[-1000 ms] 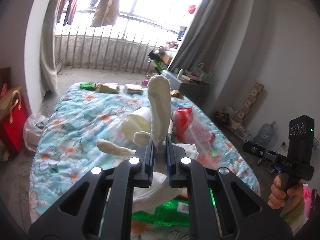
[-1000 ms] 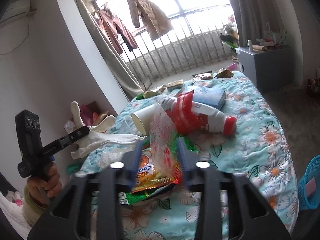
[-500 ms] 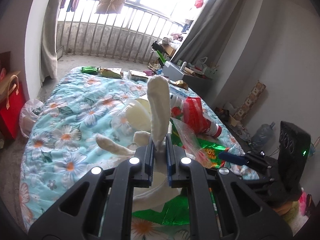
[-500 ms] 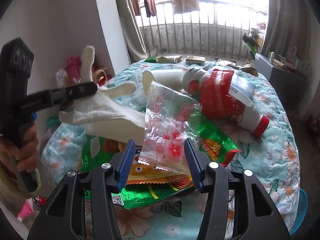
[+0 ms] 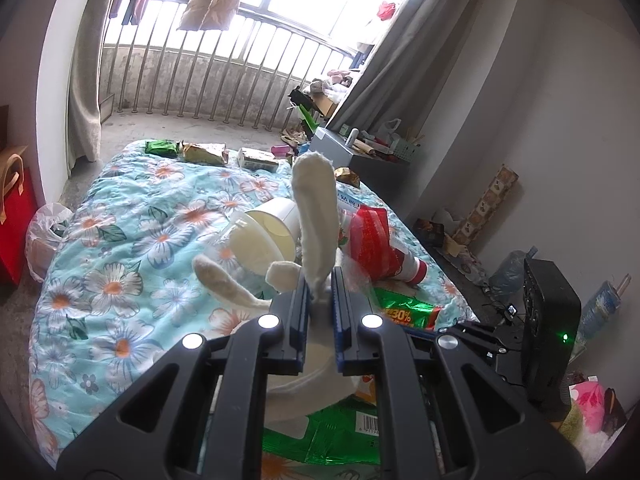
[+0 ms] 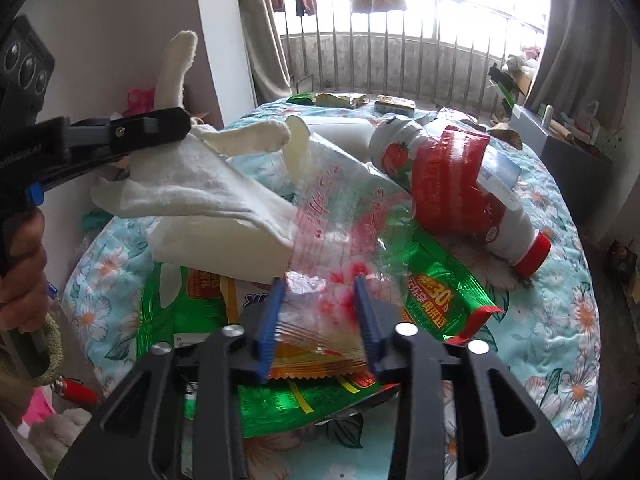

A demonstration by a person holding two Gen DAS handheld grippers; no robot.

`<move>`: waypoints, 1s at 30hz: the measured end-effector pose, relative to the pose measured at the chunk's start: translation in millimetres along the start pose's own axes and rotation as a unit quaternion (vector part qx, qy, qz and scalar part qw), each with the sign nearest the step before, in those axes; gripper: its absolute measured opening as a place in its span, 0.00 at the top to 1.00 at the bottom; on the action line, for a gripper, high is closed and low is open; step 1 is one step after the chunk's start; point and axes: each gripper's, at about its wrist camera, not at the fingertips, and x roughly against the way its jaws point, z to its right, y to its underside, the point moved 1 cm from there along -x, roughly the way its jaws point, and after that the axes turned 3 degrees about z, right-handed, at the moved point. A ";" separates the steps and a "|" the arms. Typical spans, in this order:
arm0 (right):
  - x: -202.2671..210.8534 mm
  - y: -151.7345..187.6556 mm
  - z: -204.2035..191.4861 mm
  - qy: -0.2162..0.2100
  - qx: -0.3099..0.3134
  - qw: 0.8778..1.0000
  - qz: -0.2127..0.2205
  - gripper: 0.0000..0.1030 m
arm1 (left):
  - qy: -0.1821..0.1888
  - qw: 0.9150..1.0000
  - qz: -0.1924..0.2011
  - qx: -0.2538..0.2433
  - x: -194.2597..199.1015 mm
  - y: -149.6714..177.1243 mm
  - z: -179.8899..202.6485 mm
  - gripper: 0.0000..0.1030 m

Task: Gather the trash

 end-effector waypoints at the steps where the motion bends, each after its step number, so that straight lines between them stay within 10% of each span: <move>1: 1.7 -0.2 2.2 -0.003 -0.007 1.000 0.004 0.80 | 0.000 1.000 0.001 0.000 0.3 -0.1 -0.1 0.92; 30: 123.6 0.9 54.3 -0.009 -0.127 0.974 0.188 0.97 | 0.018 0.996 0.066 -0.053 40.8 -26.8 54.4 0.92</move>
